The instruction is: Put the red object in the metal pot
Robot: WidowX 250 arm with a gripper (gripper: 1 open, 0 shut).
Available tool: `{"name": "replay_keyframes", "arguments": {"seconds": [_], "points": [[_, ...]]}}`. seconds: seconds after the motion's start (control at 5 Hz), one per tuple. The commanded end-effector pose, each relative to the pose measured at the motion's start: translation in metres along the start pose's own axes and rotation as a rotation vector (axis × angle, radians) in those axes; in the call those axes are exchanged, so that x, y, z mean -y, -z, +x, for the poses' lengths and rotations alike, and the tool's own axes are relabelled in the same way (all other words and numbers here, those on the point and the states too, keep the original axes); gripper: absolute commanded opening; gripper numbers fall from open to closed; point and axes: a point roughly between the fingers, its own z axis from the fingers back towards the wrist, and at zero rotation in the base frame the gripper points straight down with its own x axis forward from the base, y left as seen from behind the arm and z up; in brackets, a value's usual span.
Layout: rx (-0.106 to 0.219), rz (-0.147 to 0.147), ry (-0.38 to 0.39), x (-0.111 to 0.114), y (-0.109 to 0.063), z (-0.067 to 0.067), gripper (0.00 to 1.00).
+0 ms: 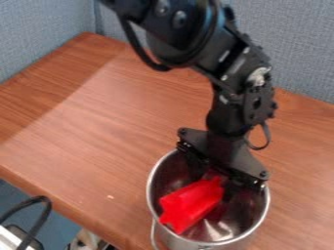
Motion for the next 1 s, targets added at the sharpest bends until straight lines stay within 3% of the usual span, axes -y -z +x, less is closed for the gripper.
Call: {"name": "replay_keyframes", "arguments": {"seconds": [0.0, 0.2, 0.4, 0.6, 0.8], "points": [[0.01, -0.007, 0.071, -0.009, -0.002, -0.004, 0.0], [0.01, -0.012, 0.068, -0.004, 0.003, -0.005, 1.0], [0.006, -0.001, 0.065, 0.002, 0.01, -0.005, 0.0], [0.005, 0.012, 0.096, -0.009, 0.012, 0.003, 0.0], [0.008, 0.013, 0.119, -0.018, 0.015, 0.008, 1.0]]}}
